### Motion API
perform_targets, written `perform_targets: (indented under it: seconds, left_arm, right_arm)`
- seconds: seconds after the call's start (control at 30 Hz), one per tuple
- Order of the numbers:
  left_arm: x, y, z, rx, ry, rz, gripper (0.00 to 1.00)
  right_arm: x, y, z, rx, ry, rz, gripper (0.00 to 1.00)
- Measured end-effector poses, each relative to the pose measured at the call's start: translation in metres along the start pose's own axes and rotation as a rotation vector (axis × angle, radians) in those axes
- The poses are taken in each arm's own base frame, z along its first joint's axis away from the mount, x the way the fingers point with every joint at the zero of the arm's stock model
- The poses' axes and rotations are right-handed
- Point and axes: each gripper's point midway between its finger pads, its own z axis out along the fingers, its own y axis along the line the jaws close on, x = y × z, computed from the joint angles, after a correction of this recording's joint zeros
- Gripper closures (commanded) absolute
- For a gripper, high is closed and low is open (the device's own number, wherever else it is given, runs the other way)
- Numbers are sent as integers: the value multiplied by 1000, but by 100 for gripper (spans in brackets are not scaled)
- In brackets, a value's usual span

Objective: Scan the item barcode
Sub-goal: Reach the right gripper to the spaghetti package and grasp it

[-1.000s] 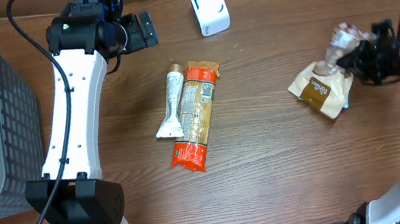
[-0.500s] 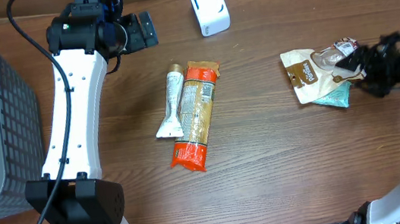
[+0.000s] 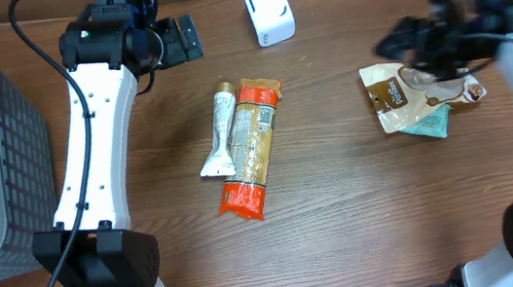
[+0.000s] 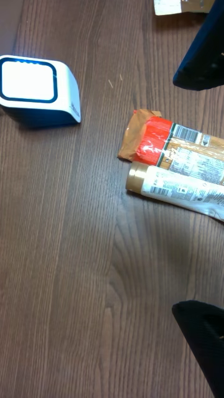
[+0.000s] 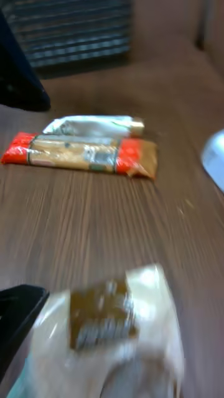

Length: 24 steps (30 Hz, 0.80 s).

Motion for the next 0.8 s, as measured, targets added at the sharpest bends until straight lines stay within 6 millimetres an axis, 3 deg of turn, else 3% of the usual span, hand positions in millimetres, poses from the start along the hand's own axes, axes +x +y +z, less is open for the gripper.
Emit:
perform_targets:
  seconds: [0.17,0.33,0.47,0.5,0.8]
  left_arm:
    - [0,0,0,0,0,0,0]
    - [0,0,0,0,0,0,0]
    - [0,0,0,0,0,0,0]
    - [0,0,0,0,0,0,0]
    - [0,0,0,0,0,0,0]
  right_arm:
    - [26,49,69,-68,95,-109,6]
    - [64,73,128,-91,194,-104,15]
    - [99,79,166,-61,277,-67,28]
    - [102,80,168,-60,283,-67,31]
    - [143,71,220,-27,355,-6,35]
